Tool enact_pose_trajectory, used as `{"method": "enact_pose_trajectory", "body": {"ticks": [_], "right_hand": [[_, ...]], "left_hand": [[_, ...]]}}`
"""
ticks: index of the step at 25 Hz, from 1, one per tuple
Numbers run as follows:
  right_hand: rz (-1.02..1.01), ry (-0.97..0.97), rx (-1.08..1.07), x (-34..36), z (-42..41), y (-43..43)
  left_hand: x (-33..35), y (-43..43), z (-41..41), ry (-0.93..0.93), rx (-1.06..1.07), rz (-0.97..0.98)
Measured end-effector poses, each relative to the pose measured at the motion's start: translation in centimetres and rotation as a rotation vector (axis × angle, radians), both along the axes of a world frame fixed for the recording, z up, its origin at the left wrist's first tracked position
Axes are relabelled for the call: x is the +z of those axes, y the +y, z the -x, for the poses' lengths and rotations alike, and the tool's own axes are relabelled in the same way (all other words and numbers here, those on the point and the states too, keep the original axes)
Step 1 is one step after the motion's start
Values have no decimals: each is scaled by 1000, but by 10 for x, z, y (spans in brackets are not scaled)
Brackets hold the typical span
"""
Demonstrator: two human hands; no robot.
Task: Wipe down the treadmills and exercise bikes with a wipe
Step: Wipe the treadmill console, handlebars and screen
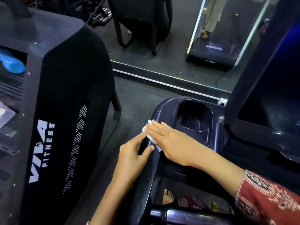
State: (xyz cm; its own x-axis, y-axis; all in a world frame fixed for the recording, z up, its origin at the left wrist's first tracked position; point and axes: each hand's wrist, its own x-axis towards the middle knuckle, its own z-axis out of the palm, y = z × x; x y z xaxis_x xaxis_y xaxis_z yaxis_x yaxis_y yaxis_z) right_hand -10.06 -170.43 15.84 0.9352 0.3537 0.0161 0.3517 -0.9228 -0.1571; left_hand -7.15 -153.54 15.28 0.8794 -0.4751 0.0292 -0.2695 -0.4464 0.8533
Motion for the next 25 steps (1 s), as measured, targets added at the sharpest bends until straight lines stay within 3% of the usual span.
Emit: {"method": "enact_pose_trajectory", "body": {"ticks": [2, 5, 8, 10, 13, 18, 22, 23, 25], "right_hand": [[80, -117, -10, -7, 0, -1], [96, -138, -81, -5, -24, -7], [100, -219, 61, -5, -15, 3], [24, -156, 191, -3, 13, 22], [-59, -86, 304, -6, 47, 36], [-156, -34, 12, -11, 64, 58], [-180, -52, 367, -18, 127, 111], [-175, -76, 388, -21, 128, 106], [-152, -139, 232, -29, 118, 94]], "left_hand": [[1, 0, -1, 102, 122, -4], [7, 0, 7, 150, 204, -55], [16, 10, 26, 148, 253, -109], [19, 23, 44, 149, 289, -139], [25, 43, 77, 113, 314, -195], [26, 76, 133, 21, 391, -251], [18, 110, 180, -49, 364, -234], [15, 117, 191, -71, 388, -244], [7, 128, 210, -112, 464, -275]]}}
